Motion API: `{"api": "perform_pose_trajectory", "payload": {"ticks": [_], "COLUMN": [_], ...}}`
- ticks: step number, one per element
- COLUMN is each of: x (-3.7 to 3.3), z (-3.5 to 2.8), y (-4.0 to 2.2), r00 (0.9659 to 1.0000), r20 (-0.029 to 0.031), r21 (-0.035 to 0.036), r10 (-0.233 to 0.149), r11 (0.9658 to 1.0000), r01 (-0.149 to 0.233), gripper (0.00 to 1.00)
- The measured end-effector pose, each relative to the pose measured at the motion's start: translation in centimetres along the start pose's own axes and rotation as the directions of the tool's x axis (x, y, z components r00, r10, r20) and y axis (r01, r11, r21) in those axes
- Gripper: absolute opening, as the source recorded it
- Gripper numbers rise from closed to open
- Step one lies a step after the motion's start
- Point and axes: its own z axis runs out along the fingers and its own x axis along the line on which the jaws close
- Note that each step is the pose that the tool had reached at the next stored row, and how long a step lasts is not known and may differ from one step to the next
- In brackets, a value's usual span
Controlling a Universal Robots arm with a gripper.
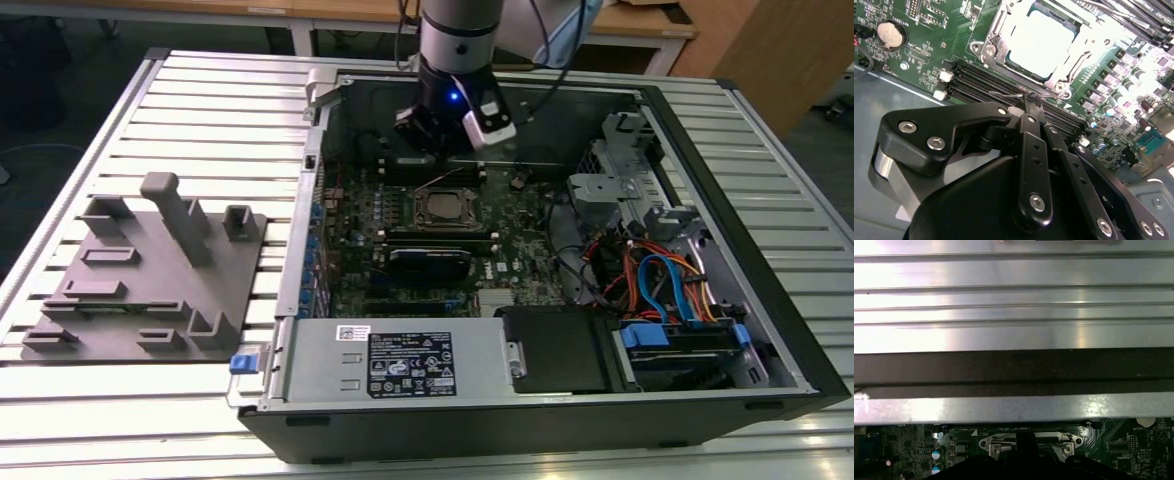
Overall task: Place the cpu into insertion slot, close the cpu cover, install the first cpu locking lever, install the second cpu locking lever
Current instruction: 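Install the first cpu locking lever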
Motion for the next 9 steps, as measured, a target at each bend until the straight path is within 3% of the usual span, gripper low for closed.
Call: {"api": "perform_pose_trajectory", "payload": {"ticks": [9], "x": [-0.44], "z": [0.37], "y": [0.44], "r00": [1.0], "r20": [-0.0001], "r21": [-0.0002], "r10": [-0.001], "r11": [1.0], "r01": [0.001], "gripper": [0.1]}}
